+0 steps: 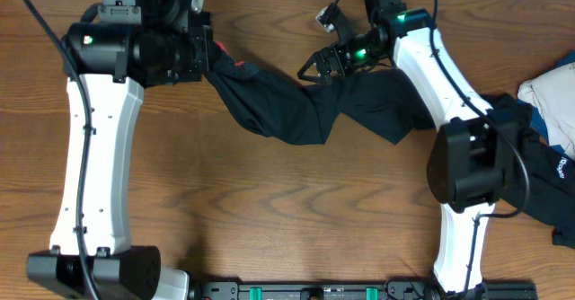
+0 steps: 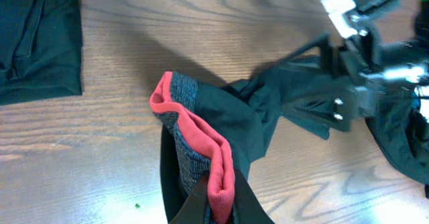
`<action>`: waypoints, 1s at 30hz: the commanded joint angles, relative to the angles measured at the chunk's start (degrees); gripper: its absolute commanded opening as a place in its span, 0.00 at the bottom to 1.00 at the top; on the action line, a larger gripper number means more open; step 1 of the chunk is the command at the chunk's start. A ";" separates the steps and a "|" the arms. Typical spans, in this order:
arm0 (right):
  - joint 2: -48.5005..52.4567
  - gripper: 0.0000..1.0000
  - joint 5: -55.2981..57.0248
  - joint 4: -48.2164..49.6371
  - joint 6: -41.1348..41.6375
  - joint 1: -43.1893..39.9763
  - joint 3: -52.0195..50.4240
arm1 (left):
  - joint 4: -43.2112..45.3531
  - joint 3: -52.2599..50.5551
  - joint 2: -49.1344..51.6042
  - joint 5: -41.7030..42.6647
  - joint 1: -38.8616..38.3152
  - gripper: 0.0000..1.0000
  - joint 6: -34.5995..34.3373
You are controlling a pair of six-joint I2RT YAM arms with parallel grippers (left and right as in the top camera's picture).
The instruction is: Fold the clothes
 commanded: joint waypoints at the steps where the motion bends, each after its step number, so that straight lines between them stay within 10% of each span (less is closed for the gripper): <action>1: 2.82 0.99 -8.13 1.57 -2.34 1.20 -0.04 | -0.48 0.04 -4.26 1.84 0.07 0.06 1.40; 30: 9.22 0.99 -18.82 6.69 3.82 5.40 -0.04 | -4.28 0.04 -7.10 1.77 0.09 0.06 2.51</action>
